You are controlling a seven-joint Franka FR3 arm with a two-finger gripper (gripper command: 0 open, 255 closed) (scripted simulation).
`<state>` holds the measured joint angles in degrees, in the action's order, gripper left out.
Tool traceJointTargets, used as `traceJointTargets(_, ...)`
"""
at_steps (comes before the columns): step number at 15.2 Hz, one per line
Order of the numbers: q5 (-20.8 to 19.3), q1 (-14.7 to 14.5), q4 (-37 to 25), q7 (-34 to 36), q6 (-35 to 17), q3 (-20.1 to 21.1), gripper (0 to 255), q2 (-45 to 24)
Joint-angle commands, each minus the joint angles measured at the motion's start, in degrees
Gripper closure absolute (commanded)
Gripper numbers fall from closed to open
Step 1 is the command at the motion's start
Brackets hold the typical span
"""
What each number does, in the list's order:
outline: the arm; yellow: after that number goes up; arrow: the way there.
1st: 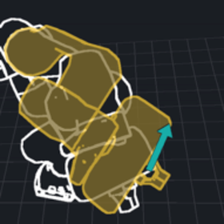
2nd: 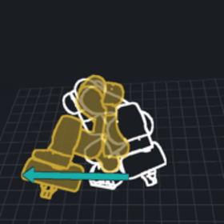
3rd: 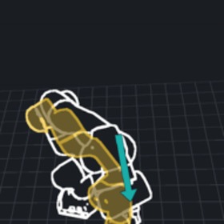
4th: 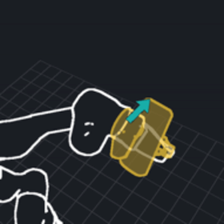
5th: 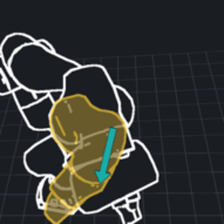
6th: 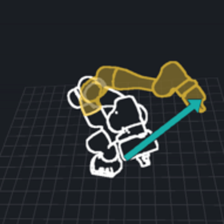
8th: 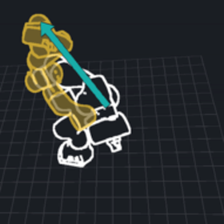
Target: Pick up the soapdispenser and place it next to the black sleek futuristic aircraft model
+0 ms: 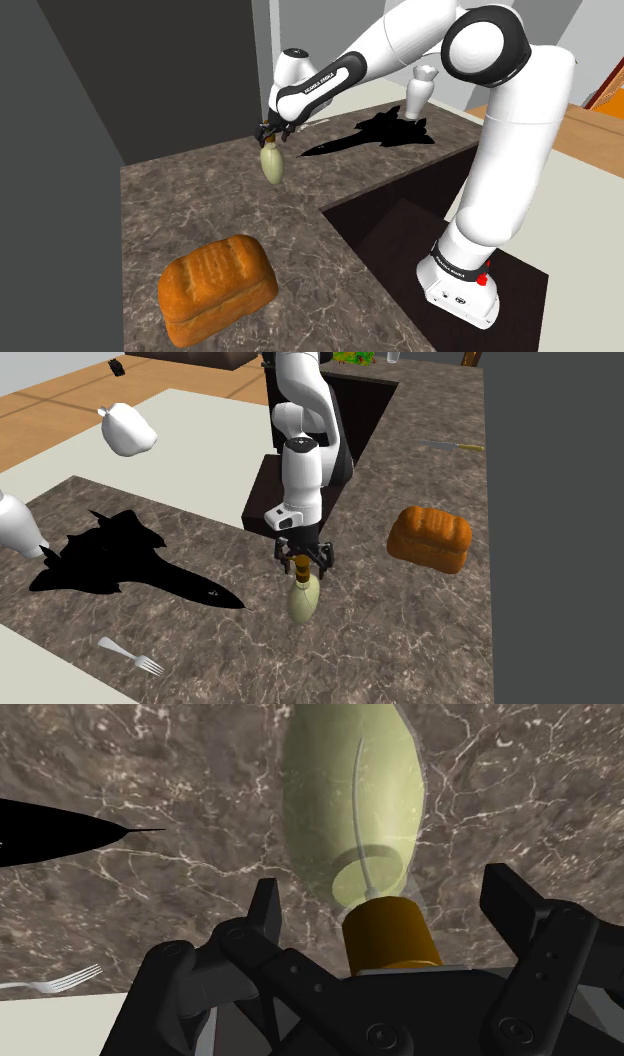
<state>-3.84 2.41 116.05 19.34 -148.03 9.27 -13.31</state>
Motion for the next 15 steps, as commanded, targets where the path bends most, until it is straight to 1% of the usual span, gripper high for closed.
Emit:
traceJointTargets(1, 0.0, 0.0, 0.0, 0.0, -0.1, 0.0, 0, -0.1)
traceJointTargets(4, 0.0, 0.0, 0.0, 0.0, -0.1, 0.0, 0, -0.1)
traceJointTargets(5, 0.0, 0.0, 0.0, 0.0, -0.1, 0.0, 255, -0.1)
traceJointTargets(14, 0.0, 0.0, 0.0, 0.0, -0.1, 0.0, 255, -0.1)
traceJointTargets(15, 0.1, 0.0, -0.3, -0.1, 0.6, 0.0, 255, 0.4)
